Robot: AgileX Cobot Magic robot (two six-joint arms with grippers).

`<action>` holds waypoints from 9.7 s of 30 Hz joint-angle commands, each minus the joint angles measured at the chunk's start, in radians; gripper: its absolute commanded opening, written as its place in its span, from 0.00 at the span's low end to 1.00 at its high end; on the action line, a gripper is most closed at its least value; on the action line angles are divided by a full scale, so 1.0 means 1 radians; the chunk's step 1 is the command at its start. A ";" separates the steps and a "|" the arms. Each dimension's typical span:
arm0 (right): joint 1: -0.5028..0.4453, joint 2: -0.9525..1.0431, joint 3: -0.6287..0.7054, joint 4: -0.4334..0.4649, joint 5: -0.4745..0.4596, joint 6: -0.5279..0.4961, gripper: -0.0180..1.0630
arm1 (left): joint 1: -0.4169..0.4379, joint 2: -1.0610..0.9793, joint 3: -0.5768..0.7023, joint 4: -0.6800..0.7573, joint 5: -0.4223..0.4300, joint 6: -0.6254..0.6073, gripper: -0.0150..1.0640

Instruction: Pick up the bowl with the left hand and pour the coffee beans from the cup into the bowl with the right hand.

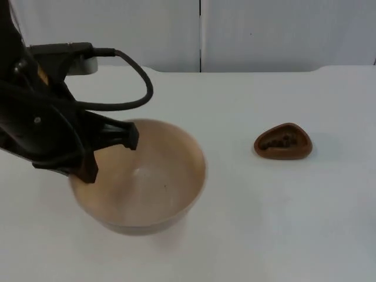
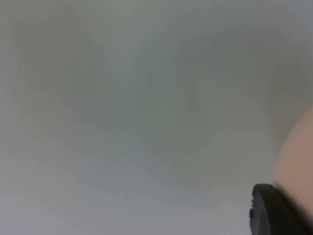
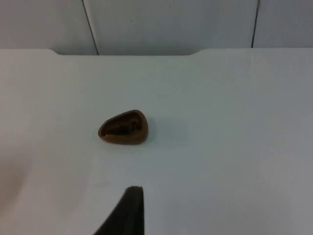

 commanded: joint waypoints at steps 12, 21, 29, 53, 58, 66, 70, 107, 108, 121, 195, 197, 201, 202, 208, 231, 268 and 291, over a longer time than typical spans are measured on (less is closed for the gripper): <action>-0.004 0.509 -0.193 0.173 -0.127 -0.144 0.98 | -0.082 -0.011 0.003 0.168 0.002 -0.212 0.01; -0.002 0.815 -0.373 0.181 -0.127 -0.172 0.98 | -0.082 -0.011 0.003 0.170 -0.002 -0.235 0.01; -0.002 1.014 -0.531 0.183 -0.063 -0.178 0.98 | -0.080 -0.011 0.003 0.173 -0.002 -0.294 0.01; 0.254 1.514 -0.993 -0.039 0.066 0.044 0.98 | -0.080 -0.011 0.003 0.176 -0.004 -0.323 0.01; 0.254 1.626 -1.105 -0.053 0.157 0.055 0.98 | -0.080 -0.011 0.003 0.176 -0.004 -0.324 0.01; 0.251 1.782 -1.218 -0.107 0.204 0.127 0.98 | -0.080 -0.011 0.003 0.171 -0.004 -0.325 0.01; 0.249 1.817 -1.218 -0.154 0.191 0.153 0.98 | -0.080 -0.011 0.003 0.168 -0.004 -0.325 0.01; 0.226 2.129 -1.212 -0.158 0.019 0.132 0.84 | -0.080 -0.011 0.003 0.192 -0.015 -0.325 0.01; 0.226 2.131 -1.212 -0.160 0.019 0.132 0.82 | -0.080 -0.011 0.003 0.192 -0.015 -0.325 0.01; 0.226 2.156 -1.212 -0.156 0.023 0.132 0.71 | -0.080 -0.011 0.003 0.192 -0.017 -0.325 0.01; 0.342 1.702 -1.218 -0.012 0.307 -0.163 0.02 | -0.080 -0.011 0.003 0.190 -0.028 -0.325 0.01; 0.358 1.695 -1.218 -0.014 0.307 -0.163 0.02 | -0.080 -0.011 0.003 0.190 -0.028 -0.325 0.01; 0.410 1.691 -1.218 -0.014 0.307 -0.153 0.02 | -0.080 -0.011 0.003 0.190 -0.028 -0.325 0.01; 0.432 1.691 -1.218 -0.023 0.307 -0.146 0.02 | -0.080 -0.011 0.003 0.190 -0.028 -0.325 0.01; 0.543 1.691 -1.218 -0.059 0.307 -0.132 0.02 | -0.080 -0.011 0.003 0.190 -0.028 -0.325 0.01; 0.854 1.691 -1.218 -0.612 0.307 0.068 0.02 | -0.080 -0.011 0.003 0.185 -0.027 -0.325 0.01; 1.056 1.691 -1.218 -1.081 0.307 0.118 0.02 | -0.080 -0.011 0.003 0.186 -0.032 -0.325 0.01; 1.102 1.691 -1.212 -1.158 0.307 0.073 0.02 | -0.080 -0.011 0.003 0.183 -0.031 -0.325 0.01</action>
